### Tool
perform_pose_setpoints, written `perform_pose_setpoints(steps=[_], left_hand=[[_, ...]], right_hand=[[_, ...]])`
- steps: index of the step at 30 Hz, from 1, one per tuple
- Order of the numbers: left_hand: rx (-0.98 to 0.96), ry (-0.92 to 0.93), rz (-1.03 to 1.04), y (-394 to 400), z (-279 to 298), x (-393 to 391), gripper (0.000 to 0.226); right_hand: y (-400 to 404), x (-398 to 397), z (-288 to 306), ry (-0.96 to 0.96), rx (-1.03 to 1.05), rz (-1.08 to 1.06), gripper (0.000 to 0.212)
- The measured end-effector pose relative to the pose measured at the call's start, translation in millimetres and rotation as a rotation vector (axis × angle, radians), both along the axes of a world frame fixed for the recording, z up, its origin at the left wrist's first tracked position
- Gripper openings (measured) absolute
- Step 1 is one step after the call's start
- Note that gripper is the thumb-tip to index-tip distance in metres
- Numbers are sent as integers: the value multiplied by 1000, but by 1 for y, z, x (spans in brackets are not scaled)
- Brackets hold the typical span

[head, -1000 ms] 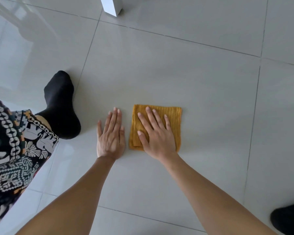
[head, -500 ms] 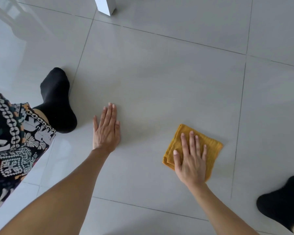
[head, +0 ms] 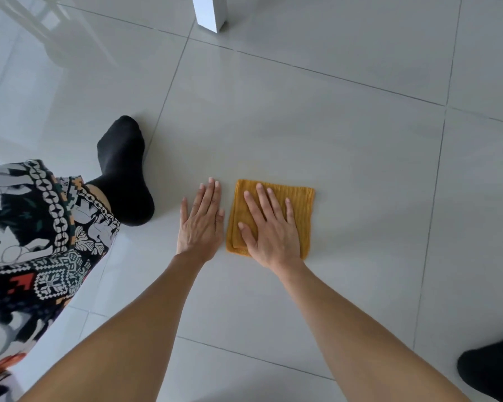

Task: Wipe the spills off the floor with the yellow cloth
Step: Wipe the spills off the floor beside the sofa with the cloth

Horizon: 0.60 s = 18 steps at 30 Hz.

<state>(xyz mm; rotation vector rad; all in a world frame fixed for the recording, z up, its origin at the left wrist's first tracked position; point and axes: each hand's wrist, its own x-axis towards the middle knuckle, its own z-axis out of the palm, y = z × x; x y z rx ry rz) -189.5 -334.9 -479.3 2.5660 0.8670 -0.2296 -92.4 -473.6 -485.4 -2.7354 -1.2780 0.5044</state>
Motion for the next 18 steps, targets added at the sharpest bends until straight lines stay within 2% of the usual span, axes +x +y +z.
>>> perform_pose_setpoints(steps=[6,9,11,14,16,18], left_hand=[[24,-35,24,2,3,4,52],[62,-113,55,3,9,12,53],[57,-163,76,5,14,24,53],[-11,-209,82,11,22,47,51],[-71,-198,56,15,26,63,45],[-100,-140,58,18,31,78,42]], right_hand=[[13,21,4,43,-15,97,64],[12,28,13,101,29,124,61],[10,36,21,137,100,81,58],[7,58,33,44,202,-102,51],[4,77,38,9,181,-165,45],[2,90,42,59,120,-159,42]])
